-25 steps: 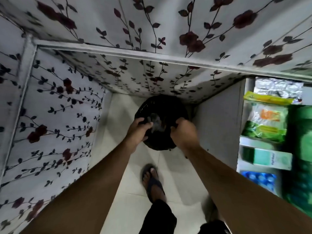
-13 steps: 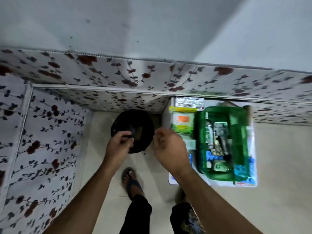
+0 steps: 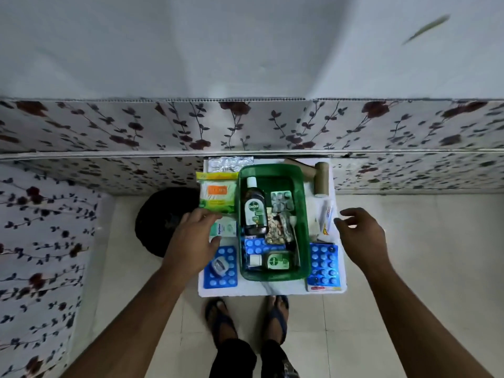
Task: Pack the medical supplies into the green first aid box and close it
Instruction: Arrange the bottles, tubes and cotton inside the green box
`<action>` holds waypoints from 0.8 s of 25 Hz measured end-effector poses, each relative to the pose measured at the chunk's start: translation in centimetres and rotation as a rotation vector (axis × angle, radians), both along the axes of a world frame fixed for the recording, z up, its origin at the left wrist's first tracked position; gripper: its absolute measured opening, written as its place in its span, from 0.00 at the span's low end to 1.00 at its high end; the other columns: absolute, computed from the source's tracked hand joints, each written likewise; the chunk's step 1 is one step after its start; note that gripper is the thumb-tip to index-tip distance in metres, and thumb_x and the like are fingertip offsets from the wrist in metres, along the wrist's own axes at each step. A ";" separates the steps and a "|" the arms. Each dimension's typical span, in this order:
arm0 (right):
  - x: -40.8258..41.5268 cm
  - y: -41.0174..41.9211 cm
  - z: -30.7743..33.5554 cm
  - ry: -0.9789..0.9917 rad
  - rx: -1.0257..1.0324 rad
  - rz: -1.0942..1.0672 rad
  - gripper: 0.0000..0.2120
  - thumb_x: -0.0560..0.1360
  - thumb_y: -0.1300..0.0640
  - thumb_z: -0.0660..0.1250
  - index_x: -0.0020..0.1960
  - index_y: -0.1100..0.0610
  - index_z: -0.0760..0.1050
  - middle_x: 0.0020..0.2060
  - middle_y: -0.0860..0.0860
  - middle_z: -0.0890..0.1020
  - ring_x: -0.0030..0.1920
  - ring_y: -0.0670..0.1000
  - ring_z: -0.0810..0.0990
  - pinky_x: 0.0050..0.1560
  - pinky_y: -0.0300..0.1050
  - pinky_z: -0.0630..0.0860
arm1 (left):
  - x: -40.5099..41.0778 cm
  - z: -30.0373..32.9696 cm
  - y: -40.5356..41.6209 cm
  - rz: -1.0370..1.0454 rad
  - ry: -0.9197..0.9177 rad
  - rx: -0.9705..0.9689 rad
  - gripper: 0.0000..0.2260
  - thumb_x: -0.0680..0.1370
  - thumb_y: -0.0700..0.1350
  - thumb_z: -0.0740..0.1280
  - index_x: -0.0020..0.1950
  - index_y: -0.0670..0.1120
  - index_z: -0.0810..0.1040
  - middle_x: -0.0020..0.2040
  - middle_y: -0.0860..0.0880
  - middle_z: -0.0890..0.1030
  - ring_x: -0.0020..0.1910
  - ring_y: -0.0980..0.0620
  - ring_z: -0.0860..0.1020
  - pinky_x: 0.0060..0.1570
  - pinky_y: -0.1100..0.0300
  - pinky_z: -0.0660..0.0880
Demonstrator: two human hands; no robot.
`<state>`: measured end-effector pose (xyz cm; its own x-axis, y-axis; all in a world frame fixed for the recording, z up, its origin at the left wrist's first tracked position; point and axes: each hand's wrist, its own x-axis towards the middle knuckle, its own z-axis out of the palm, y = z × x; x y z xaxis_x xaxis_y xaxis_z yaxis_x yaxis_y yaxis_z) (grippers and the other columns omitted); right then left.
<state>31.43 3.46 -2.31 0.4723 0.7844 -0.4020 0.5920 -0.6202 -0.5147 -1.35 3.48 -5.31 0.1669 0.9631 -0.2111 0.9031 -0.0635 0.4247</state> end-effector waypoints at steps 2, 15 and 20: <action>0.4 0.4 -2.4 0.015 -0.030 0.003 0.17 0.75 0.49 0.68 0.60 0.56 0.75 0.49 0.53 0.84 0.47 0.56 0.81 0.46 0.48 0.75 | 0.8 -1.2 0.1 -0.034 0.076 -0.002 0.23 0.69 0.43 0.75 0.64 0.45 0.78 0.57 0.43 0.79 0.54 0.40 0.75 0.53 0.50 0.75; -0.1 1.1 -4.7 0.102 -0.089 -0.083 0.12 0.71 0.51 0.71 0.52 0.56 0.81 0.42 0.51 0.84 0.43 0.55 0.81 0.44 0.48 0.77 | 3.9 9.5 -1.0 0.404 -0.162 -0.011 0.17 0.68 0.50 0.77 0.54 0.51 0.78 0.38 0.58 0.78 0.34 0.62 0.78 0.27 0.71 0.70; -0.4 0.6 -1.3 0.240 0.075 -0.247 0.07 0.73 0.54 0.72 0.49 0.51 0.77 0.41 0.48 0.83 0.42 0.53 0.82 0.46 0.48 0.78 | 12.5 7.8 5.0 0.336 -0.162 -0.170 0.21 0.70 0.57 0.73 0.59 0.49 0.76 0.42 0.52 0.83 0.37 0.53 0.82 0.35 0.58 0.78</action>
<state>31.00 4.05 -3.65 0.5502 0.6900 -0.4703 0.2853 -0.6847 -0.6707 11.15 8.48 2.44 -0.1070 0.9232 -0.3690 0.7823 0.3072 0.5418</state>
